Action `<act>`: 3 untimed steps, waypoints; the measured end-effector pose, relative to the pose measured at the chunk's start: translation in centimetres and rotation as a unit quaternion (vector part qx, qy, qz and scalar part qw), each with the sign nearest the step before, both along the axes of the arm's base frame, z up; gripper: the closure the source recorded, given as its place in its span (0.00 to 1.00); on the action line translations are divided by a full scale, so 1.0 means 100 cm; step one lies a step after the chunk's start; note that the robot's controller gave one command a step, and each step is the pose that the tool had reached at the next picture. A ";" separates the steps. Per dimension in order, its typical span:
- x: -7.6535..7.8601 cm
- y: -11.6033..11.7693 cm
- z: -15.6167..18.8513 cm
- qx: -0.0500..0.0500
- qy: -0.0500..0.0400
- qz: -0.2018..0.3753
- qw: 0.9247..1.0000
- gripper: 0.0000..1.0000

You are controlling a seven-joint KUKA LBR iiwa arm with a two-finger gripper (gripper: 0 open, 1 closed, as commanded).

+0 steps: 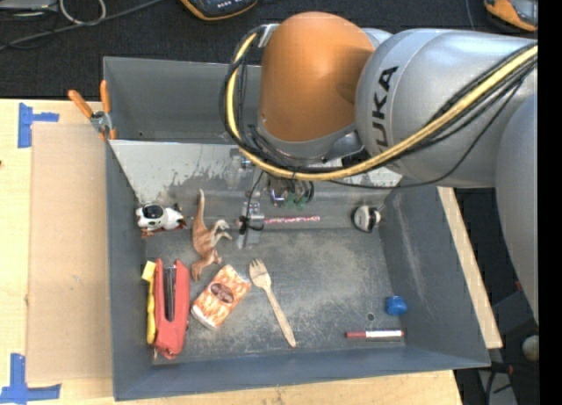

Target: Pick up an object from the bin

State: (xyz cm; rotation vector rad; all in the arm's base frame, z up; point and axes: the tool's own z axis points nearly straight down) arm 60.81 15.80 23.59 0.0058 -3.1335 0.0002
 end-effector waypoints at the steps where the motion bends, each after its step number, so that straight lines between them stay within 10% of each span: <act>1: 0.002 -0.001 0.005 0.001 -0.004 -0.002 1.000 0.00; 3: -0.050 -0.014 -0.128 0.002 -0.009 0.022 1.000 0.00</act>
Offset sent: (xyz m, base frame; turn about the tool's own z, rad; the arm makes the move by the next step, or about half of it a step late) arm -0.0351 -0.0262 -0.1324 0.0307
